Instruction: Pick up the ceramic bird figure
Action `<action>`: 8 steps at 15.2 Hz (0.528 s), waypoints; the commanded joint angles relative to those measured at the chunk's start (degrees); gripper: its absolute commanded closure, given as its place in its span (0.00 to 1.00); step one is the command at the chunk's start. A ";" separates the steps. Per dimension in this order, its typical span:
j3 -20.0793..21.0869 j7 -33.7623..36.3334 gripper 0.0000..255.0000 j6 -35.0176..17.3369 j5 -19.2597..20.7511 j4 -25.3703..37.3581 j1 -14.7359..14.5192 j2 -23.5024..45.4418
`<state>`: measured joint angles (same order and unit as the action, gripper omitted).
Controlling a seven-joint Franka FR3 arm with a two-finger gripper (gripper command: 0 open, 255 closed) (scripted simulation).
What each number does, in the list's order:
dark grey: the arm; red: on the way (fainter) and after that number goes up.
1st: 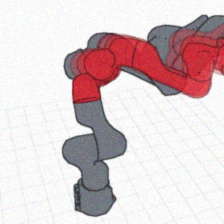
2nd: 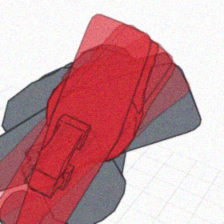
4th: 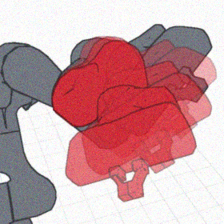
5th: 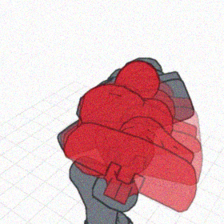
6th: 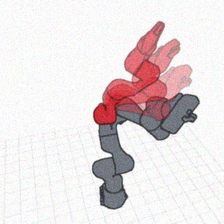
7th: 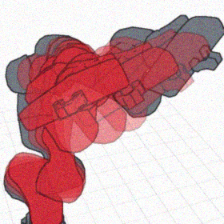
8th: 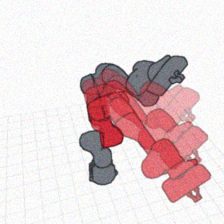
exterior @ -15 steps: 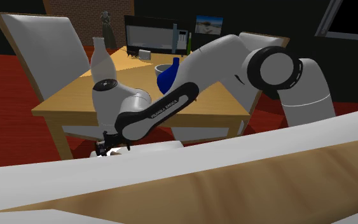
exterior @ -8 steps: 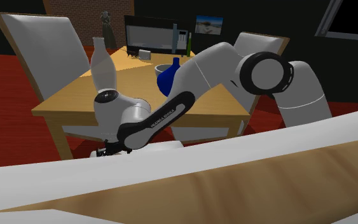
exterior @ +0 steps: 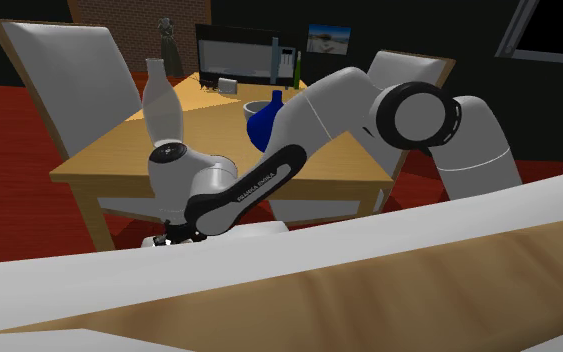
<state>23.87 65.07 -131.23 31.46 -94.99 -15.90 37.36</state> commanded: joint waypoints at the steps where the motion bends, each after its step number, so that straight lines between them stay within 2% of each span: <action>1: 0.03 0.01 1.00 -0.02 -0.02 -0.05 -0.02 0.04; 8: 1.00 -1.17 1.00 2.47 -1.41 0.49 0.50 -2.08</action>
<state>24.65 64.19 -129.35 30.38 -94.68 -15.53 35.76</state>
